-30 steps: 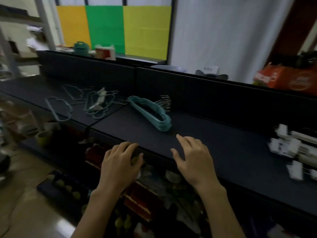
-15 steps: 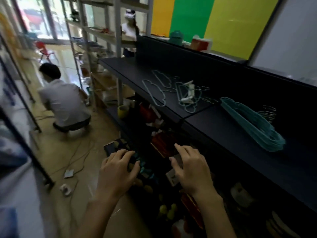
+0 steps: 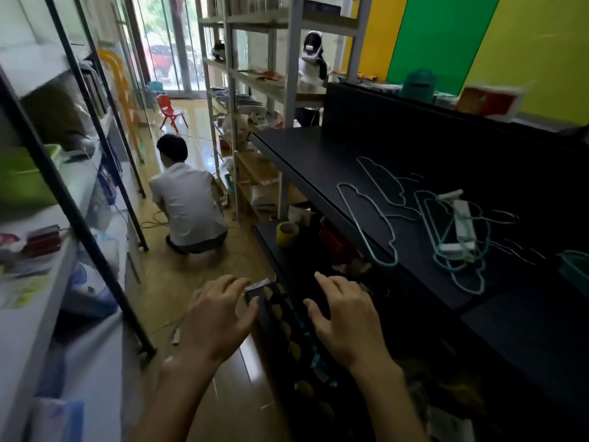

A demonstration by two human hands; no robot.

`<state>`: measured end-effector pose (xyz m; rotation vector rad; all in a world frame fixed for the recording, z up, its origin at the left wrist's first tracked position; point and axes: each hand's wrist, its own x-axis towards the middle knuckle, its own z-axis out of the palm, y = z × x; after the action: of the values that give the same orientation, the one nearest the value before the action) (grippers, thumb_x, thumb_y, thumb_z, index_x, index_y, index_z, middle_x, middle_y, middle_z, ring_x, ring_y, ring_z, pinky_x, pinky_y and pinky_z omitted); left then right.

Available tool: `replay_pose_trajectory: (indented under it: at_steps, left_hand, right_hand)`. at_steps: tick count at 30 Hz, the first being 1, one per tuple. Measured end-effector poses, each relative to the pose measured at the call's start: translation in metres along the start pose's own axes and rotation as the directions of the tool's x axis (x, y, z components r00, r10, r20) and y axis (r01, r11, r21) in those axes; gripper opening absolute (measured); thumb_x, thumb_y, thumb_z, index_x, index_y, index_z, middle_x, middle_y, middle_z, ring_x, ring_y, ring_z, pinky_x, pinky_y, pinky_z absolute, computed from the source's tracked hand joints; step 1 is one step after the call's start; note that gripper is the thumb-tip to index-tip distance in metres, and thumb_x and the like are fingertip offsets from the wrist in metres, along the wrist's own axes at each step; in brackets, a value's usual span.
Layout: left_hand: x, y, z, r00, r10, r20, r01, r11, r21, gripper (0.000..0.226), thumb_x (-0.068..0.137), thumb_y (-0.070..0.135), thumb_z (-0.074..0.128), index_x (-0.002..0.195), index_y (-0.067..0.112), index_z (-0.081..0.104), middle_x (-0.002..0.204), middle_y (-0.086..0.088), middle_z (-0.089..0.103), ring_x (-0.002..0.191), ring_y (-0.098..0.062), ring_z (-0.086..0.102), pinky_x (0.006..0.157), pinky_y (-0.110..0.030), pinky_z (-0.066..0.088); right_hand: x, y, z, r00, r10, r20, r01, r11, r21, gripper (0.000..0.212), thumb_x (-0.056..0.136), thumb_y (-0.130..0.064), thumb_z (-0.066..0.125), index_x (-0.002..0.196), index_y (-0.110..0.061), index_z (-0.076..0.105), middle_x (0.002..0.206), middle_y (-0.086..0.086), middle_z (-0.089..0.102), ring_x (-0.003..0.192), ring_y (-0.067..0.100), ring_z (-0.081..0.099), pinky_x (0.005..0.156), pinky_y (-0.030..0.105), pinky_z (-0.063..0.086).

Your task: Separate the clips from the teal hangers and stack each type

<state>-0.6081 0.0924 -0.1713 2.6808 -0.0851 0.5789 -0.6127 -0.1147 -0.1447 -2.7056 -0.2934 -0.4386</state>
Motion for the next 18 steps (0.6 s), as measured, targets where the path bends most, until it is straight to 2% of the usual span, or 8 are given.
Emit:
replay_pose_trajectory:
  at_steps: [3, 6, 12, 18]
  left_hand:
    - [0.04, -0.013, 0.008, 1.0, 0.011, 0.01, -0.011, 0.999, 0.042, 0.044, 0.08, 0.048, 0.049, 0.111, 0.021, 0.065, 0.11, 0.0, 0.064, 0.099, -0.021, 0.06, 0.078, -0.037, 0.05]
    - [0.067, -0.03, 0.016, 0.999, 0.009, 0.038, -0.012, 0.996, 0.085, 0.051, 0.08, 0.053, 0.042, 0.113, 0.023, 0.064, 0.112, 0.0, 0.064, 0.101, -0.02, 0.06, 0.08, -0.037, 0.049]
    - [0.117, -0.058, 0.026, 0.998, 0.003, 0.057, -0.007, 0.997, 0.073, 0.054, 0.079, 0.056, 0.039, 0.112, 0.022, 0.065, 0.11, -0.001, 0.065, 0.099, -0.021, 0.06, 0.079, -0.037, 0.05]
    - [0.205, -0.063, 0.052, 0.974, 0.195, 0.118, -0.198, 0.98, 0.017, 0.054, 0.08, 0.056, 0.036, 0.113, 0.023, 0.064, 0.11, 0.0, 0.065, 0.099, -0.023, 0.061, 0.08, -0.039, 0.048]
  right_hand:
    - [0.041, -0.003, 0.012, 0.999, -0.031, -0.037, 0.031, 0.999, 0.009, 0.051, 0.088, -0.038, 0.059, 0.133, -0.015, 0.051, 0.114, 0.003, 0.061, 0.104, 0.025, 0.055, 0.088, 0.039, 0.046]
    - [0.074, -0.008, 0.029, 0.997, -0.069, -0.045, 0.069, 0.998, 0.004, 0.051, 0.085, -0.035, 0.063, 0.13, -0.014, 0.054, 0.109, 0.003, 0.062, 0.098, 0.025, 0.058, 0.082, 0.038, 0.047]
    - [0.126, -0.012, 0.045, 0.998, -0.066, -0.021, 0.066, 0.998, 0.007, 0.051, 0.089, -0.039, 0.057, 0.135, -0.016, 0.048, 0.116, 0.002, 0.059, 0.106, 0.022, 0.054, 0.088, 0.036, 0.044]
    - [0.181, -0.007, 0.046, 0.995, 0.029, -0.096, -0.035, 0.998, -0.054, 0.052, 0.091, -0.041, 0.054, 0.136, -0.017, 0.046, 0.121, 0.001, 0.057, 0.112, 0.02, 0.05, 0.094, 0.035, 0.043]
